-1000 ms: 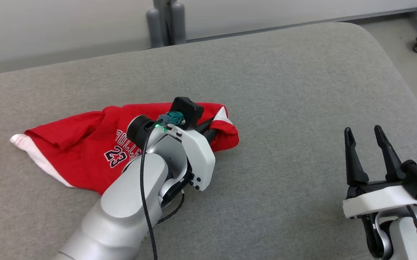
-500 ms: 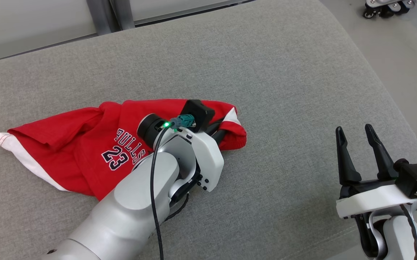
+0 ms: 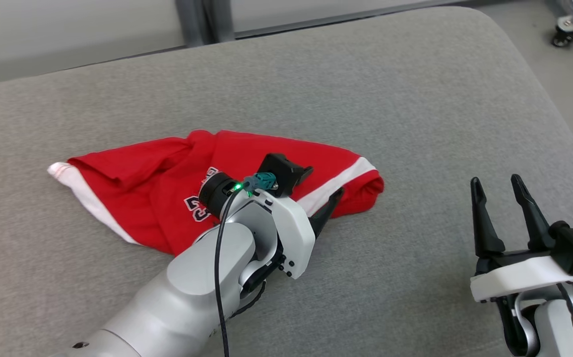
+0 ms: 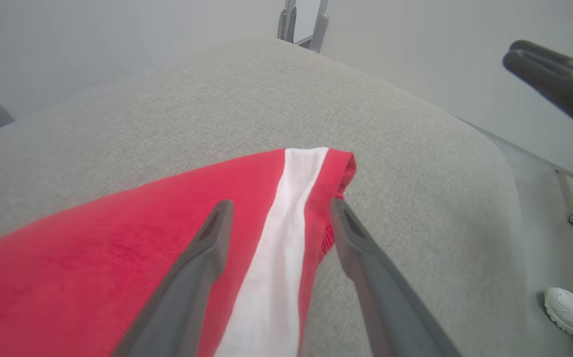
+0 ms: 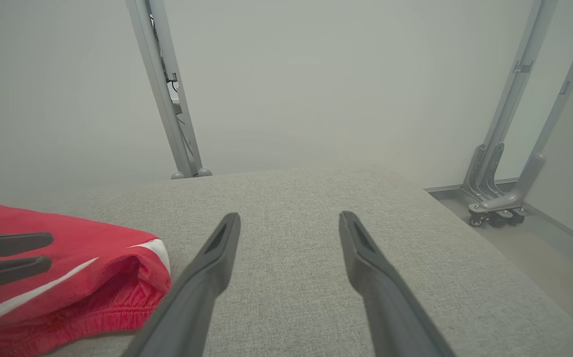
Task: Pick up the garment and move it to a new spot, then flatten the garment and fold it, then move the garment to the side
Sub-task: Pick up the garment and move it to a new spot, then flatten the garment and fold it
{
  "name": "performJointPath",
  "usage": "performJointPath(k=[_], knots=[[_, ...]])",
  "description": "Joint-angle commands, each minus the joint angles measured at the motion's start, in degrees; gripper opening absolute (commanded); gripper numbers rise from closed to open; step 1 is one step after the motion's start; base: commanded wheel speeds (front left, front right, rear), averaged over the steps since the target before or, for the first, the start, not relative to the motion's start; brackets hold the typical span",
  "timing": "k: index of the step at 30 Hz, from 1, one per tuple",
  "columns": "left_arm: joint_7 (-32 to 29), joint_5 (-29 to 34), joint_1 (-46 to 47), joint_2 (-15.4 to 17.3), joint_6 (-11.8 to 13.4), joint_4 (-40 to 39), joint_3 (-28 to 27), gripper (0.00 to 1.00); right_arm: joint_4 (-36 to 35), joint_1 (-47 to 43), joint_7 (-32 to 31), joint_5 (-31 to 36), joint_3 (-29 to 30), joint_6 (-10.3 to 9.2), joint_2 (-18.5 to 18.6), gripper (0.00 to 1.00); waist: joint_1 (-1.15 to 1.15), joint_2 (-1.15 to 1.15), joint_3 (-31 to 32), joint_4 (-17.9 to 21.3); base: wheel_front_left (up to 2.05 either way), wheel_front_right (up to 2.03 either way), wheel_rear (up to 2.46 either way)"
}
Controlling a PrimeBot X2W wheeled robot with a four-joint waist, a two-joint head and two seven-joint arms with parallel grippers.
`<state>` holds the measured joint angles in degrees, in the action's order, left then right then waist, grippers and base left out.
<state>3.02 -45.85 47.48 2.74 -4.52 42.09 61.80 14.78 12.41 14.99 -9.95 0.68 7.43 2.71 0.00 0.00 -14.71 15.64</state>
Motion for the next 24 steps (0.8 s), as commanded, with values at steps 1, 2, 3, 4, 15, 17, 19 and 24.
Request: performJointPath(k=[1, 2, 3, 4, 15, 17, 19, 24], knots=[[0.43, -0.52, 0.07, 0.29, 0.06, -0.04, 0.41, 1.0, 0.06, -0.64, 0.29, 0.57, 0.65, 0.11, 0.31, 1.0, 0.0, 0.0, 1.86, -2.51, 0.0, 0.0, 0.0], [0.77, -0.68, -0.19, 0.29, 0.1, 0.1, 0.72, 1.0, 0.1, -0.95, 0.29, 0.88, 1.16, 0.11, 0.32, 1.0, 0.0, 0.0, 2.46, -3.36, 0.0, 0.0, 0.0], [1.22, -0.9, -0.6, 0.29, 0.17, 0.27, 0.88, 1.0, 0.16, -1.37, 0.29, 1.29, 1.63, 0.11, 0.31, 1.0, 0.0, 0.0, 3.06, -4.21, 0.0, 0.0, 0.0], [1.65, -1.29, -1.12, 0.29, 0.3, 0.48, 0.82, 1.0, 0.19, -1.74, 0.29, 1.4, 2.06, 0.11, 0.32, 1.0, 0.0, 0.0, 3.64, -5.05, 0.0, 0.0, 0.0], [6.47, -6.27, -10.02, 3.44, 3.28, 0.74, -3.29, 1.0, 0.22, -4.59, 0.29, 2.85, 4.78, 0.1, 0.33, 1.0, 0.0, 0.0, 7.46, -11.83, 0.0, 0.0, 0.0], [6.96, -7.42, -12.26, 4.22, 4.1, 0.11, -4.21, 1.0, 0.28, -4.89, 0.29, 2.98, 4.72, 0.1, 0.32, 1.0, 0.0, 0.0, 7.65, -12.32, 0.0, 0.0, 0.0], [7.28, -8.45, -14.24, 4.94, 4.75, -0.53, -4.88, 1.0, 0.29, -5.06, 0.29, 3.11, 4.74, 0.1, 0.34, 1.0, 0.0, 0.0, 7.75, -12.73, 0.0, 0.0, 0.0], [7.59, -10.11, -18.5, 6.02, 5.61, -2.28, -5.38, 1.0, 0.37, -5.11, 0.29, 3.26, 4.67, 0.1, 0.34, 1.0, 0.0, 0.0, 7.62, -13.1, 0.0, 0.0, 0.0]])
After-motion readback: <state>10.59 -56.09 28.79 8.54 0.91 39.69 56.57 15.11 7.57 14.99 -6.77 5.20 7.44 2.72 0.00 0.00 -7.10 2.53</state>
